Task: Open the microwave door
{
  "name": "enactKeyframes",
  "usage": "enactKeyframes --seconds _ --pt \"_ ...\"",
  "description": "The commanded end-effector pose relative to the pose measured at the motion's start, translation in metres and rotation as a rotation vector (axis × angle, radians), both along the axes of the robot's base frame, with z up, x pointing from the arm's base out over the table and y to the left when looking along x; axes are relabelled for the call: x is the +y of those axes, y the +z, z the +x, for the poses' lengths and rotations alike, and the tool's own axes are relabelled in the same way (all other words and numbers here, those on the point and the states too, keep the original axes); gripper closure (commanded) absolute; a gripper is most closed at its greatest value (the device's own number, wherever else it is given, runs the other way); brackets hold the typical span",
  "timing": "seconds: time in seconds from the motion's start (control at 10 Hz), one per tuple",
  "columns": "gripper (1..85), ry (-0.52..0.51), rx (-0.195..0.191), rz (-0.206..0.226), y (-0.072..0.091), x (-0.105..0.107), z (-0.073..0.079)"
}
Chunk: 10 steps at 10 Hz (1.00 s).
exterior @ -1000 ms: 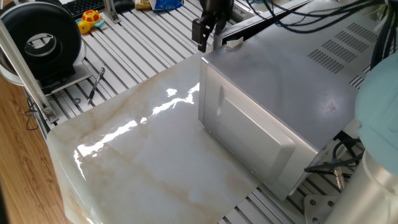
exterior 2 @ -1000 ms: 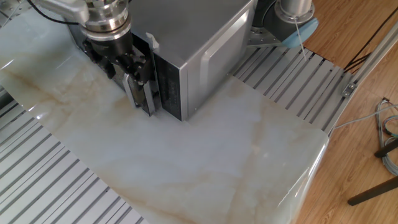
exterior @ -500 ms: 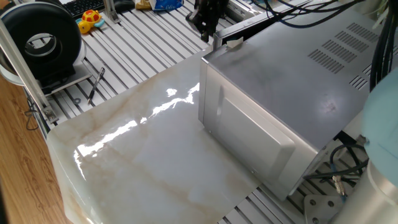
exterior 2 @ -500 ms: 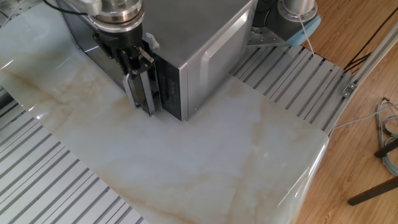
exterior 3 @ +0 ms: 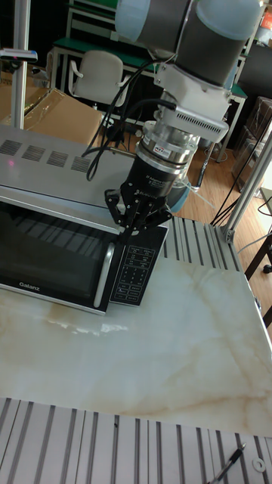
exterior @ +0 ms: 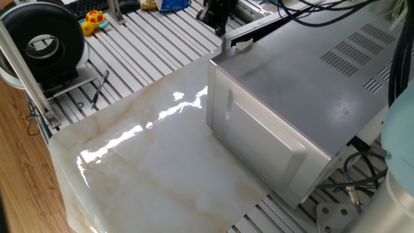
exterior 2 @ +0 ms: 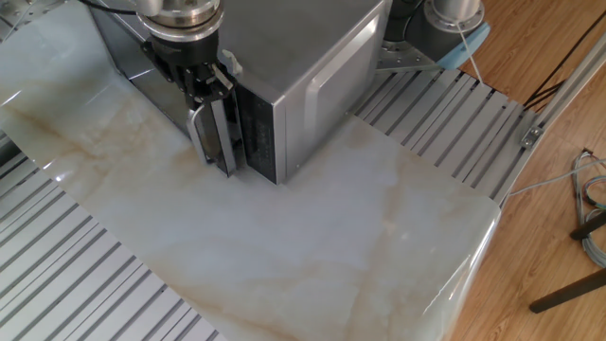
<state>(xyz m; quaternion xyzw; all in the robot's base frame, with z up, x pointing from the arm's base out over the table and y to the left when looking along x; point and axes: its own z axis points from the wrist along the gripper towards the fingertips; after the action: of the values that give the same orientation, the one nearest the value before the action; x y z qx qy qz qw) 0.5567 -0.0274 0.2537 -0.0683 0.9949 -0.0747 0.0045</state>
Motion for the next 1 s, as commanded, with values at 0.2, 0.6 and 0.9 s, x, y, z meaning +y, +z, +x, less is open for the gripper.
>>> enactKeyframes --seconds 0.2,0.6,0.9 --pt "84.3 -0.001 0.018 0.010 0.005 0.001 -0.011" --pt "84.3 0.012 0.012 -0.021 0.026 0.001 -0.020" --pt "84.3 0.018 -0.004 0.012 0.030 0.009 -0.022"
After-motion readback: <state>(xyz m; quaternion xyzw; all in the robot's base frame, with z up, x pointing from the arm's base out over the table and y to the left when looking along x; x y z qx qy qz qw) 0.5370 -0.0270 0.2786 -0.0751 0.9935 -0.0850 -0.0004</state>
